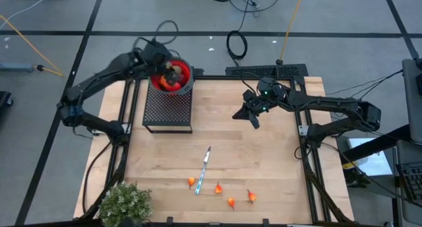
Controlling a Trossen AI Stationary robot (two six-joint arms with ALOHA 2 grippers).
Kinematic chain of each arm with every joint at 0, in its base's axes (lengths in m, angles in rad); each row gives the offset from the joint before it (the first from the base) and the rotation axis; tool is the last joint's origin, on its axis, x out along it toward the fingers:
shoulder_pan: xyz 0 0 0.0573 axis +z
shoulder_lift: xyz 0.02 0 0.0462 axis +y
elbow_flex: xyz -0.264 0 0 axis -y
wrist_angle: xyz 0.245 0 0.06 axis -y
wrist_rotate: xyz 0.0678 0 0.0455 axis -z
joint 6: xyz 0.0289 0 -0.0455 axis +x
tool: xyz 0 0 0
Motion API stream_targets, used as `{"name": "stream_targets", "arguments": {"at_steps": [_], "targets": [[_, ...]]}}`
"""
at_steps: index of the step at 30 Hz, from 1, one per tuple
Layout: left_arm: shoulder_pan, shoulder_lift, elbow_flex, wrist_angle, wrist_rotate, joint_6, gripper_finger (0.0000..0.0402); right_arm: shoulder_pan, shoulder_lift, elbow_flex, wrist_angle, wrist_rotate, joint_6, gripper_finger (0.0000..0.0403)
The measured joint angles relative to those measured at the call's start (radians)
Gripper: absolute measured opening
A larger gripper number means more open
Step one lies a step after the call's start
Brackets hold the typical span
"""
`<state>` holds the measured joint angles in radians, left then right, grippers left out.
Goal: Pick & Place Fruit
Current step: Put the orange pear into the red strainer bowl on the shelf
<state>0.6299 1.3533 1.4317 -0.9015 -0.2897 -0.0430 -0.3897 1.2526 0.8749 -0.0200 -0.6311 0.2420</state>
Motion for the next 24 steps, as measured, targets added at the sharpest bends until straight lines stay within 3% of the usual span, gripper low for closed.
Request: {"name": "stream_targets", "arguments": {"at_steps": [5, 9, 14, 24], "targets": [[-0.031, -0.003, 0.174, -0.133, 0.001, -0.078, 0.0229, 0.027, 0.0, 0.0, 0.0, -0.002, -0.002, 0.0], [-0.066, -0.044, 0.209, -0.183, 0.056, -0.064, 0.021, 0.07, 0.0, 0.0, 0.0, -0.001, -0.04, 0.0], [-0.103, -0.128, 0.178, -0.18, 0.178, -0.099, 0.0172, 0.116, 0.0, 0.0, -0.002, 0.0, -0.074, 0.0], [-0.257, -0.375, -0.013, -0.048, 0.134, -0.205, 0.0095, 0.18, -0.008, 0.0, -0.01, 0.062, -0.097, 0.0]]}}
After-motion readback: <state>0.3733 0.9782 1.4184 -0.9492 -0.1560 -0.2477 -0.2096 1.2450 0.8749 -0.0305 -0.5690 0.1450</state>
